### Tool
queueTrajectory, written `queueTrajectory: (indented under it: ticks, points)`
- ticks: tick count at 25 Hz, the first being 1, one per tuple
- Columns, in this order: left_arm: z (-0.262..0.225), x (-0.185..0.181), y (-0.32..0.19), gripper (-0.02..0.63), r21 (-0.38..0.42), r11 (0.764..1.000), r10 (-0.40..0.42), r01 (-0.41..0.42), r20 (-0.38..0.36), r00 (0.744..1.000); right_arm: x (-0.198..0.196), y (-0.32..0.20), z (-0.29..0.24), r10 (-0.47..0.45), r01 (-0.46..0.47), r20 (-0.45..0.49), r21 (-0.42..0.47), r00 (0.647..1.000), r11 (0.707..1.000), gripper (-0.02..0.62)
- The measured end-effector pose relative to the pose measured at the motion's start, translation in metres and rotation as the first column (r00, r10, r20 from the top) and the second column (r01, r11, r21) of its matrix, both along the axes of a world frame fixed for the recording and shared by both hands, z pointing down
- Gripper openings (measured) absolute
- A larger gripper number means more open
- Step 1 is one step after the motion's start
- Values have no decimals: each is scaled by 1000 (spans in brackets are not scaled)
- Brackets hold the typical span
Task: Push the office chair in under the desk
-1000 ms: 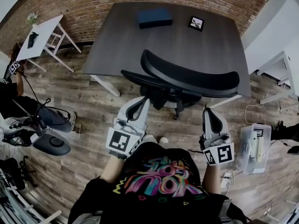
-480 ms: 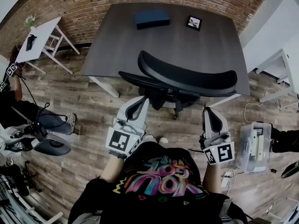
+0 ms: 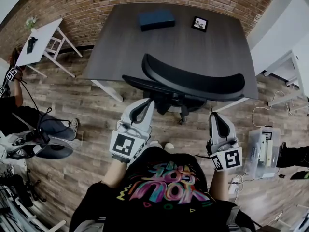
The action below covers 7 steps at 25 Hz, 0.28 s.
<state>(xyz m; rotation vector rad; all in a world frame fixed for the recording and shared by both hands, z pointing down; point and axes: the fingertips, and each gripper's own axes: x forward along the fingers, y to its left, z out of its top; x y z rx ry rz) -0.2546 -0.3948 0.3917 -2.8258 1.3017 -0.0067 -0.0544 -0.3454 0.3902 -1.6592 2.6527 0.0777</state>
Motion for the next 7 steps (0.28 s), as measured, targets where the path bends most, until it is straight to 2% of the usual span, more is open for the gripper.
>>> queueTrajectory:
  ticks: [7]
  points:
    - [0, 5, -3, 2, -21, 1000, -7, 7, -7, 1000, 3, -3, 2, -9, 9, 4, -10, 1000, 1000, 0]
